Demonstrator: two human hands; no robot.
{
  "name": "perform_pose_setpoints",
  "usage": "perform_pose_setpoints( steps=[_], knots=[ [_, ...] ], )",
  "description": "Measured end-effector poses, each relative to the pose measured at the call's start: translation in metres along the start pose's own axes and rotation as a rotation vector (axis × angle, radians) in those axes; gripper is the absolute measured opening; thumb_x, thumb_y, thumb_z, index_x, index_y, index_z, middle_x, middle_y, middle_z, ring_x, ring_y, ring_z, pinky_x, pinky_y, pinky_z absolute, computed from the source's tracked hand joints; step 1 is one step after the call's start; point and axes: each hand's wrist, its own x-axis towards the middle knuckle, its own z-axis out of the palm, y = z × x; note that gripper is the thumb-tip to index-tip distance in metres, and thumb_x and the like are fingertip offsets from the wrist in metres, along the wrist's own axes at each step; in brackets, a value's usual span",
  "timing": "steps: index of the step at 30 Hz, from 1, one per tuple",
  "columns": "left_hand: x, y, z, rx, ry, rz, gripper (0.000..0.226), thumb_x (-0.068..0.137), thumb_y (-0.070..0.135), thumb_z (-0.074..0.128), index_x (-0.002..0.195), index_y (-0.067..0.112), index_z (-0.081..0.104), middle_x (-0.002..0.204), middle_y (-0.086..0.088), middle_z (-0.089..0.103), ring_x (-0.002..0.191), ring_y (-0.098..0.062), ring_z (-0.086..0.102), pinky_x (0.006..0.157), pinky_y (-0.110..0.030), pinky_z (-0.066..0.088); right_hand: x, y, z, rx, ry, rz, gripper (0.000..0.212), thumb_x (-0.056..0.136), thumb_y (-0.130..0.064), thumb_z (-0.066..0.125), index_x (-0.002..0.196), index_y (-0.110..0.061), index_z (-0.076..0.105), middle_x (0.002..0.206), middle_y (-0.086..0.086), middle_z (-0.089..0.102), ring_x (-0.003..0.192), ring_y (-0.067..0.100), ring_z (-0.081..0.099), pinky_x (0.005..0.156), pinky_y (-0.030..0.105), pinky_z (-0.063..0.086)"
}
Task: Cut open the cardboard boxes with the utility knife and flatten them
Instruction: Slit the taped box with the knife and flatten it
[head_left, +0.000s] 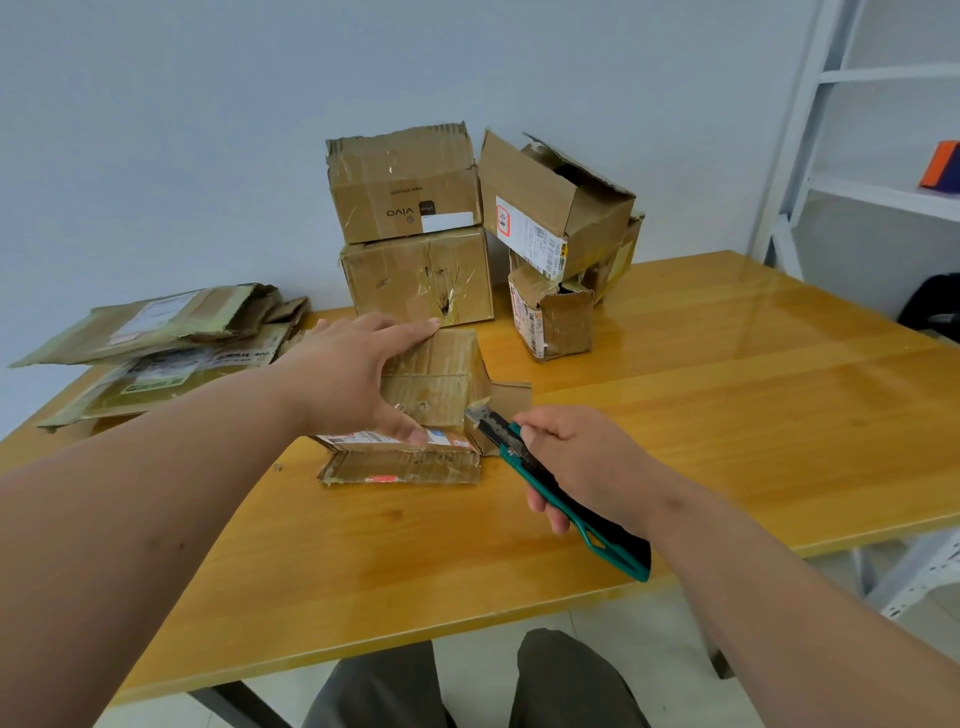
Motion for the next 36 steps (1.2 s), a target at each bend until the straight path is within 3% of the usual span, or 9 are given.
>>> perform_pose_setpoints(
  steps=[5, 10, 13, 16, 20, 22, 27, 31, 36],
  knots=[
    [0.002, -0.002, 0.001, 0.004, 0.008, -0.046, 0.124, 0.045, 0.089, 0.058, 0.149, 0.051, 0.002, 0.147, 0.008, 0.03, 0.134, -0.022, 0.029, 0.112, -0.045, 0.025, -0.005, -0.002, -0.012, -0.044, -0.024, 0.037, 0.029, 0.107, -0.022, 0.034, 0.121, -0.021, 0.059, 0.061, 0.006, 0.065, 0.046, 0.018, 0.056, 0.047, 0.025, 0.047],
    [0.007, 0.0, -0.002, 0.115, -0.025, -0.072, 0.126, 0.042, 0.101, 0.041, 0.147, 0.051, -0.007, 0.147, 0.007, 0.028, 0.134, -0.023, 0.03, 0.109, -0.05, 0.031, -0.001, -0.002, -0.017, -0.092, 0.142, -0.005, 0.025, 0.106, -0.023, 0.035, 0.112, -0.026, 0.059, 0.066, 0.006, 0.067, 0.048, 0.017, 0.06, 0.05, 0.025, 0.049],
    [0.012, 0.008, -0.011, 0.143, -0.031, -0.145, 0.131, 0.038, 0.107, 0.027, 0.15, 0.045, 0.002, 0.147, 0.006, 0.031, 0.131, -0.024, 0.037, 0.103, -0.051, 0.038, 0.005, -0.007, -0.017, -0.142, 0.266, -0.124, 0.024, 0.106, -0.024, 0.036, 0.1, -0.035, 0.057, 0.07, 0.003, 0.067, 0.051, 0.013, 0.061, 0.053, 0.025, 0.049],
    [0.014, 0.015, -0.01, 0.133, -0.079, -0.131, 0.134, 0.044, 0.103, 0.038, 0.153, 0.035, 0.003, 0.151, 0.004, 0.029, 0.134, -0.024, 0.035, 0.105, -0.047, 0.039, 0.016, -0.016, -0.019, -0.263, 0.35, -0.253, 0.02, 0.105, -0.028, 0.038, 0.098, -0.035, 0.055, 0.074, -0.004, 0.064, 0.06, 0.012, 0.062, 0.052, 0.028, 0.049],
    [-0.001, 0.003, -0.011, -0.114, -0.161, -0.065, 0.135, 0.049, 0.081, 0.069, 0.154, 0.029, 0.002, 0.153, 0.007, 0.029, 0.132, -0.015, 0.036, 0.106, -0.03, 0.029, 0.033, -0.025, -0.014, -0.541, 0.229, -0.284, 0.021, 0.104, -0.034, 0.04, 0.112, -0.032, 0.059, 0.081, -0.016, 0.059, 0.068, 0.004, 0.053, 0.052, 0.023, 0.036],
    [-0.012, -0.014, -0.015, -0.208, -0.186, -0.08, 0.132, 0.048, 0.074, 0.077, 0.153, 0.029, 0.011, 0.148, 0.009, 0.035, 0.125, -0.011, 0.04, 0.104, -0.028, 0.032, 0.037, -0.028, -0.015, -0.601, 0.193, -0.28, 0.024, 0.104, -0.034, 0.039, 0.114, -0.032, 0.06, 0.084, -0.017, 0.059, 0.073, 0.003, 0.053, 0.055, 0.024, 0.038],
    [-0.038, -0.043, -0.006, -0.511, -0.14, -0.228, 0.116, 0.05, 0.057, 0.087, 0.145, 0.031, 0.026, 0.115, 0.019, 0.05, 0.096, 0.0, 0.055, 0.068, -0.008, 0.043, 0.041, -0.045, -0.024, -0.762, 0.111, -0.232, 0.024, 0.103, -0.04, 0.039, 0.112, -0.035, 0.061, 0.089, -0.015, 0.059, 0.083, 0.006, 0.054, 0.07, 0.038, 0.052],
    [-0.05, -0.041, 0.011, -0.588, 0.014, -0.244, 0.122, 0.039, 0.065, 0.085, 0.14, 0.031, 0.025, 0.118, 0.013, 0.042, 0.098, -0.007, 0.055, 0.072, -0.023, 0.054, 0.042, -0.057, -0.023, -0.9, 0.14, -0.208, 0.025, 0.101, -0.041, 0.041, 0.093, -0.032, 0.062, 0.076, -0.012, 0.058, 0.072, 0.005, 0.052, 0.058, 0.034, 0.046],
    [-0.059, -0.037, 0.022, -0.492, 0.144, -0.256, 0.127, 0.03, 0.083, 0.067, 0.141, 0.034, 0.029, 0.121, 0.019, 0.028, 0.102, -0.004, 0.044, 0.074, -0.016, 0.04, 0.041, -0.073, 0.012, -0.946, 0.173, -0.374, 0.034, 0.102, -0.038, 0.04, 0.07, -0.03, 0.051, 0.066, -0.009, 0.053, 0.06, 0.006, 0.048, 0.048, 0.027, 0.028]
  ],
)
